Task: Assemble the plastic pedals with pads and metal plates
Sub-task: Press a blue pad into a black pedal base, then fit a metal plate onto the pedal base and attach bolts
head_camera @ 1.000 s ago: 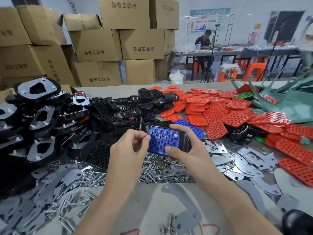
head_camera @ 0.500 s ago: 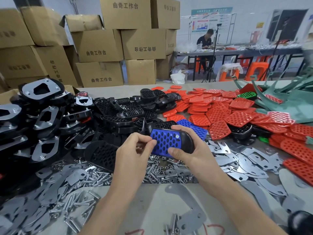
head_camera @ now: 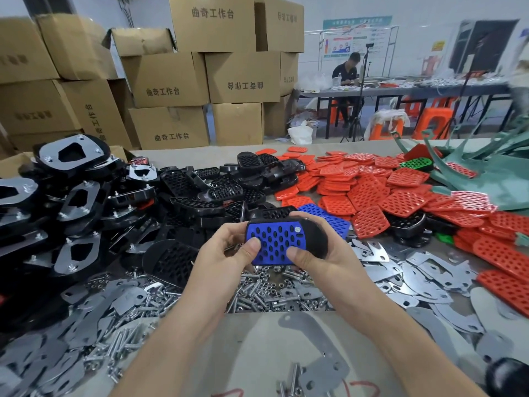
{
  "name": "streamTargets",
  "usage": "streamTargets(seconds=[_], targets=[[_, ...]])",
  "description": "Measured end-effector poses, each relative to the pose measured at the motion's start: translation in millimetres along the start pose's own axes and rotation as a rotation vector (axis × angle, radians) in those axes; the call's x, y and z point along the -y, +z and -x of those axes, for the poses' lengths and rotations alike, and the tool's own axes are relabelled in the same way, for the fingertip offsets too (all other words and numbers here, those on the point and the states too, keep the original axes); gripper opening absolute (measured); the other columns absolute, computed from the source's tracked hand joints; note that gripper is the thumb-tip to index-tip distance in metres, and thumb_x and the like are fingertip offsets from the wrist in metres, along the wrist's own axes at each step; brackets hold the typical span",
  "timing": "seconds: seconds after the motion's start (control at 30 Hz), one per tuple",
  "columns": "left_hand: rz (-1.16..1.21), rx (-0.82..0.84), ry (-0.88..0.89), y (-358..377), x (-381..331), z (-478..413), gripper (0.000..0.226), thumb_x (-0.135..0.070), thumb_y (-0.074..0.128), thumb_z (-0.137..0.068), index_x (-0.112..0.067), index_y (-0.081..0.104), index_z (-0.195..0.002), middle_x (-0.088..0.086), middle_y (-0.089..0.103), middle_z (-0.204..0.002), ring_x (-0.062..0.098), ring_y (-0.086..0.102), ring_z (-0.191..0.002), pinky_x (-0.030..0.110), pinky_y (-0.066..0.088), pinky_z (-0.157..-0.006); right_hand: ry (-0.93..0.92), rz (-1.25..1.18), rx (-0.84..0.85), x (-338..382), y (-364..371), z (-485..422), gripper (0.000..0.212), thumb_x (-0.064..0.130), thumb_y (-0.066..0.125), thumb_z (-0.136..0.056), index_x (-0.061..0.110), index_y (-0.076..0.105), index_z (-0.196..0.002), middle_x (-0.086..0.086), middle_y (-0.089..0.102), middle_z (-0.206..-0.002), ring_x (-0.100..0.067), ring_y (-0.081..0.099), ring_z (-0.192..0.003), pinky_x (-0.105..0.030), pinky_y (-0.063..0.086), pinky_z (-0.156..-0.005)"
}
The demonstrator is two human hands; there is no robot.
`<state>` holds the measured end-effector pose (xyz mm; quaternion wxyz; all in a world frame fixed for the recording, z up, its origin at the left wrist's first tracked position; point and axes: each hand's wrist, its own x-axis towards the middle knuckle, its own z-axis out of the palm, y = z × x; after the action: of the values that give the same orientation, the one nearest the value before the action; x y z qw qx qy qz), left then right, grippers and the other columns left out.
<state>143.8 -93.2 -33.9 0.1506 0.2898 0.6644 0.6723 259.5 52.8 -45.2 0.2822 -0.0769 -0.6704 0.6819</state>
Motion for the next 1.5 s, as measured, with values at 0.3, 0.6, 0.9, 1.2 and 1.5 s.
streamTargets(seconds=[0.3,0.6,0.9,1.2,1.5], targets=[[-0.148,0.114,0.331,-8.5,-15.3,3.4,0.053,0.019,0.069,-0.078,-0.032,0.072,-0.091,-0.002,0.075,-0.1,0.012,0.071,-0.097,0.02,0.053,-0.085,0.486,-0.95,0.119,24.9,-4.0,7.9,0.074,0.045,0.06,-0.098,-0.022,0.055,-0.128,-0.043,0.057,-0.132,-0.056,0.06,-0.12,-0.054,0.059,-0.092],[-0.609,0.0,0.557,0.0,-16.9,2.9,0.057,0.011,0.054,-0.093,-0.042,0.07,-0.106,-0.026,0.059,-0.108,0.002,0.053,-0.1,0.009,0.039,-0.085,0.489,-0.824,0.115,10.7,13.3,6.5,0.027,0.01,0.066,-0.088,-0.004,0.077,-0.108,-0.027,0.07,-0.121,-0.035,0.075,-0.101,-0.045,0.063,-0.083],[-1.038,0.18,0.274,-3.8,-13.2,15.3,0.025,-0.045,0.041,-0.103,-0.042,0.055,-0.124,-0.028,0.055,-0.112,-0.005,0.043,-0.109,0.019,0.037,-0.094,0.43,-0.779,-0.267,5.0,-0.6,-6.3,0.031,0.003,0.055,-0.09,-0.004,0.065,-0.119,-0.023,0.077,-0.099,-0.027,0.077,-0.072,-0.028,0.063,-0.061],[-1.439,0.252,0.267,28.0,-0.7,18.0,0.023,-0.02,0.048,-0.104,-0.029,0.052,-0.125,-0.005,0.047,-0.119,0.017,0.046,-0.116,0.032,0.038,-0.094,0.357,-0.629,-0.233,4.9,1.8,-7.0,0.034,-0.001,0.054,-0.093,0.013,0.069,-0.119,-0.018,0.076,-0.093,-0.025,0.073,-0.067,-0.027,0.057,-0.053],[-1.189,0.208,0.26,15.3,5.4,17.6,0.02,-0.042,0.036,-0.106,-0.041,0.053,-0.115,-0.022,0.049,-0.11,0.001,0.047,-0.111,0.02,0.036,-0.089,0.364,-0.681,-0.237,4.7,-0.6,-6.0,0.039,0.008,0.056,-0.092,0.006,0.064,-0.13,-0.018,0.074,-0.1,-0.028,0.071,-0.078,-0.03,0.059,-0.061]])
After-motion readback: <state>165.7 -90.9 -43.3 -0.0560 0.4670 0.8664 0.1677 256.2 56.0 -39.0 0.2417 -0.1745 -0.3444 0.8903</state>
